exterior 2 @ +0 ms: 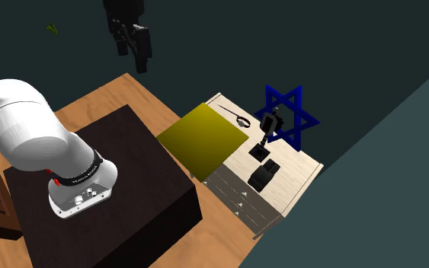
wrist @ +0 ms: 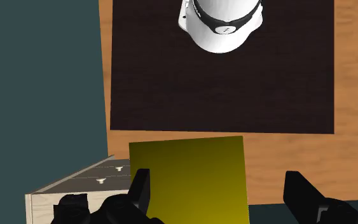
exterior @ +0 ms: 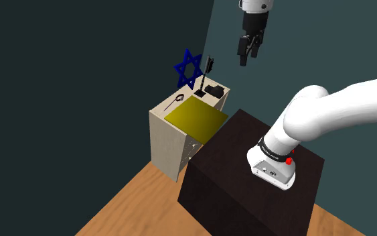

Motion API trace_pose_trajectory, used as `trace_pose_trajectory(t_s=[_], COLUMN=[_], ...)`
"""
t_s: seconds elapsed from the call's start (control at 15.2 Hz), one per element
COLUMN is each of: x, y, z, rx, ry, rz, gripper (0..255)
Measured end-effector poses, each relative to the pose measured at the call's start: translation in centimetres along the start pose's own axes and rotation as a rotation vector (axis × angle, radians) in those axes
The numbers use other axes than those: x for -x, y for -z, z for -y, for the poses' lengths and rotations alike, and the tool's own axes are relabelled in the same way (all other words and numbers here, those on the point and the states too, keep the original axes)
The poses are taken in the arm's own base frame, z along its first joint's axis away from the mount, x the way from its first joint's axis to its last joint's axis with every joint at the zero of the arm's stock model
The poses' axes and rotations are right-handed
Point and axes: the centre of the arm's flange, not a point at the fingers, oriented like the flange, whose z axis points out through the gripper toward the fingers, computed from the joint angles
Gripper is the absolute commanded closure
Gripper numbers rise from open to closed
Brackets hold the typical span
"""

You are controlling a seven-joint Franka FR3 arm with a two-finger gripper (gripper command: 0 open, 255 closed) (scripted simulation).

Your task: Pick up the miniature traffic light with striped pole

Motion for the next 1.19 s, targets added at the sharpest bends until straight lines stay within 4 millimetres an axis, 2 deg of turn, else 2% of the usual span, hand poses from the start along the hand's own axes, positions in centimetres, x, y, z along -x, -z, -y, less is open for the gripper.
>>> trace_pose_trajectory(t_s=[0.13,0.33,1.19], x=[-0.5,-3.0,-15.8], y=[-0.2,-1.0,-6.0], z=[-0.4,-1.9,-11.4], rx=[0.0,0.0,0.003], ry=[-0.002,-0.01,-0.05], rz=[-0.001,-0.01,-0.059], gripper=[0,0,0])
